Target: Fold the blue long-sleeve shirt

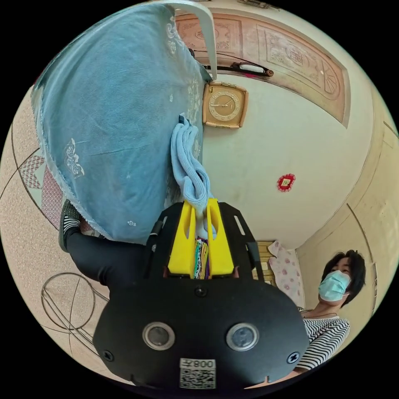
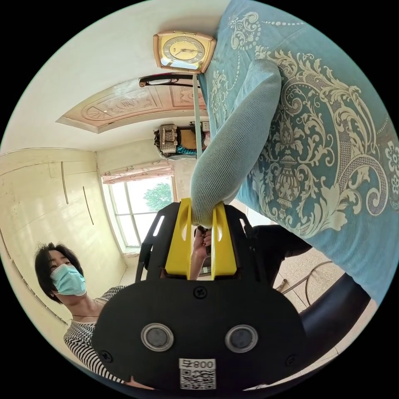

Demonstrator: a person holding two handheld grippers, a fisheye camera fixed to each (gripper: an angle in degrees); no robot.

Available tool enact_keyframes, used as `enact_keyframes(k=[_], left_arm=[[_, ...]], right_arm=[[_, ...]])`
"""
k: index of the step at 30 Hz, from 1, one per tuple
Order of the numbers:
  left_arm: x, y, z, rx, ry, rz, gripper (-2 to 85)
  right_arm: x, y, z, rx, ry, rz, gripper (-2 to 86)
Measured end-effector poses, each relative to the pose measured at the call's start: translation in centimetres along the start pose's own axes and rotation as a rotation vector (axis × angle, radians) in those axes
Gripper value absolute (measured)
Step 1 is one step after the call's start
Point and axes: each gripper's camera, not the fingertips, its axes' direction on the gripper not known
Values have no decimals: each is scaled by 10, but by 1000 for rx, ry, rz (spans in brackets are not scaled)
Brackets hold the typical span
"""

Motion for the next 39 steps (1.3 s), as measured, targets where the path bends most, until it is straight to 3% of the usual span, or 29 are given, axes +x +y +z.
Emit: enact_keyframes(k=[21, 32, 39], left_arm=[[125, 212, 113, -254, 78, 334, 54], [181, 313, 236, -410, 112, 454, 54], [207, 345, 341, -496, 113, 478, 53]], right_arm=[[170, 234, -143, 121, -60, -172, 55], [311, 343, -250, 235, -138, -243, 47], [410, 365, -326, 303, -178, -242, 41]])
